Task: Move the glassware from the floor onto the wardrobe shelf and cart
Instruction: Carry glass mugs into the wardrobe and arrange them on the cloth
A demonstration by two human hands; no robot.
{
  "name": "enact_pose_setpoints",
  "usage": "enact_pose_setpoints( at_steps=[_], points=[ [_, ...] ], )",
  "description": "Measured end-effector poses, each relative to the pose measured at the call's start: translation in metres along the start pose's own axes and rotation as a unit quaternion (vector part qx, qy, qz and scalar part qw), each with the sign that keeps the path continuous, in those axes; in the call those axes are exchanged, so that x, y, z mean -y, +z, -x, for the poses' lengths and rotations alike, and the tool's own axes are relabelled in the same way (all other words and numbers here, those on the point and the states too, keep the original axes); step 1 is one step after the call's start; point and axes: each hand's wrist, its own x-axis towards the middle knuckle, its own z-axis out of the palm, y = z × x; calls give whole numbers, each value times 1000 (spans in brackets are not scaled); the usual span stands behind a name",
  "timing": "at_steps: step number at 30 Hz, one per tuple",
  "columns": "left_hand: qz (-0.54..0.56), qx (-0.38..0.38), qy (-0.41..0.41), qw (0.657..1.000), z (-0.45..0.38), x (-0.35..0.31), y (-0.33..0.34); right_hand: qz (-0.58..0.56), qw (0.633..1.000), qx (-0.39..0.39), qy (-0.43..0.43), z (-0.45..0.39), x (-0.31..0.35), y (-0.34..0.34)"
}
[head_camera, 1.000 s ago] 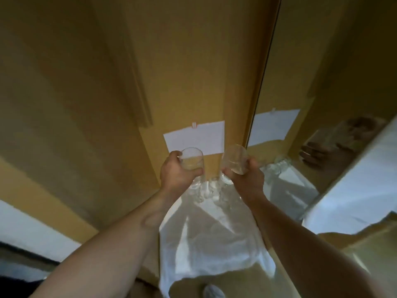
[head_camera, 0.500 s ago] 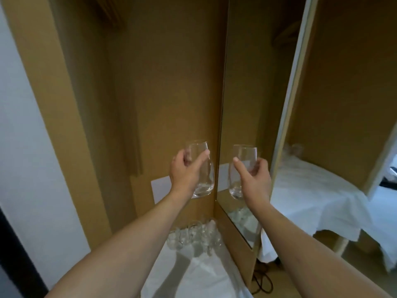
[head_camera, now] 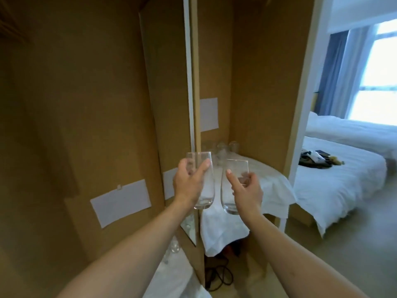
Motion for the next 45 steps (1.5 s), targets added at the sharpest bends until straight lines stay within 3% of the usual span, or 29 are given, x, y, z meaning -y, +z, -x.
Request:
enact_pose_setpoints(
  at_steps=[4, 10, 18, 31, 45],
  points=[
    [-47, 34, -9, 998, 15, 9, 78, 24, 999, -43, 11, -32, -22, -72],
    [-68, 25, -33, 997, 23, 16, 172, 45, 997, -59, 20, -77, -50, -159],
    [-89, 17, -86, 992, 27, 36, 240, 54, 997, -29, 40, -130, -76, -210],
    [-117, -37, -116, 986, -72, 97, 264, 52, 994, 53, 79, -213, -125, -150],
    [-105, -144, -154, 972, -213, 200, 238, 183, 970, 153, 42, -340, -187, -28]
  ],
)
